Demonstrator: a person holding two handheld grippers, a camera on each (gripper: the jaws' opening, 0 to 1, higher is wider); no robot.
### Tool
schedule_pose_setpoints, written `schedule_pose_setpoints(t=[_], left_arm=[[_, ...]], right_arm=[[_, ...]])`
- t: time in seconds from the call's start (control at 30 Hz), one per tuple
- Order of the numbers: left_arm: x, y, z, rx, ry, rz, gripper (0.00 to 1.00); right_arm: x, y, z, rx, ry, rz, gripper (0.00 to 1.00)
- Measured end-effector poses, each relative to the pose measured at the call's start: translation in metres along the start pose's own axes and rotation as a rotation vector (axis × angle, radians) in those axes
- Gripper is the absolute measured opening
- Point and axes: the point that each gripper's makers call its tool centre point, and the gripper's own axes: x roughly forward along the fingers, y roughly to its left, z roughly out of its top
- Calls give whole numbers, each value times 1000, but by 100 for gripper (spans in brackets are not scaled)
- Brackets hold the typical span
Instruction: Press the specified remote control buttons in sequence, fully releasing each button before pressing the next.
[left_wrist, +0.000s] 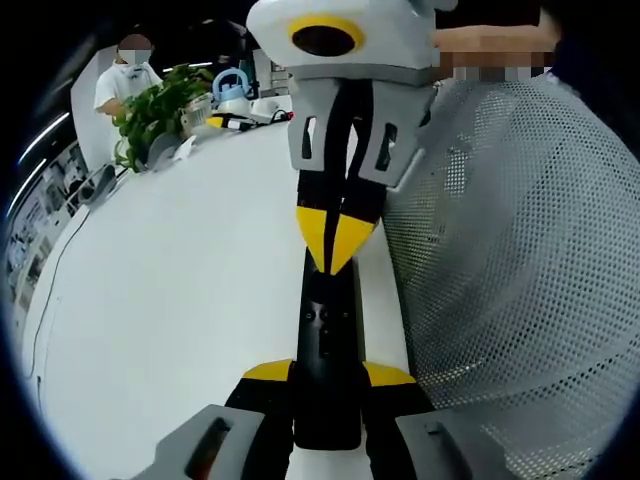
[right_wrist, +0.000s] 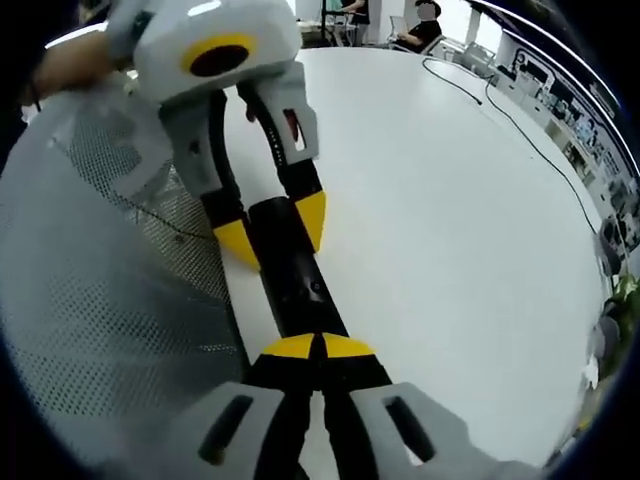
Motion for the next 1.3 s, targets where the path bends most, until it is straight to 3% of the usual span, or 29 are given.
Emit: schedule_pose_setpoints(t=[0.13, 0.23, 0.3, 0.43, 0.53, 0.83, 0.93, 1.07, 1.2, 1.3], left_arm=[[0, 0, 0, -2, 1, 2, 25], [0, 0, 0, -2, 3, 2, 25], [0, 0, 0, -1, 3, 2, 25], [0, 0, 0, 0, 3, 1, 25], [0, 0, 0, 0, 3, 1, 25], [0, 0, 0, 3, 4, -2, 25], [1, 0, 0, 2, 4, -2, 25], [1, 0, 0, 1, 4, 0, 25], [1, 0, 0, 4, 4, -2, 25], [1, 0, 0, 7, 4, -5, 25]], right_arm=[[-2, -1, 1, 42, -23, 16, 0], [-1, -4, 7, 11, -42, -13, 0], [1, 0, 11, 10, -54, 3, 0], [4, 4, 9, -44, -32, 19, 0], [5, 4, 8, -22, -24, 10, 0], [6, 4, 8, -63, 17, 2, 0], [5, 3, 8, -7, -12, 14, 0], [3, 3, 8, -1, -45, 37, 0], [1, 7, 18, -63, -83, 41, 0], [4, 9, 18, -79, -75, 56, 0]])
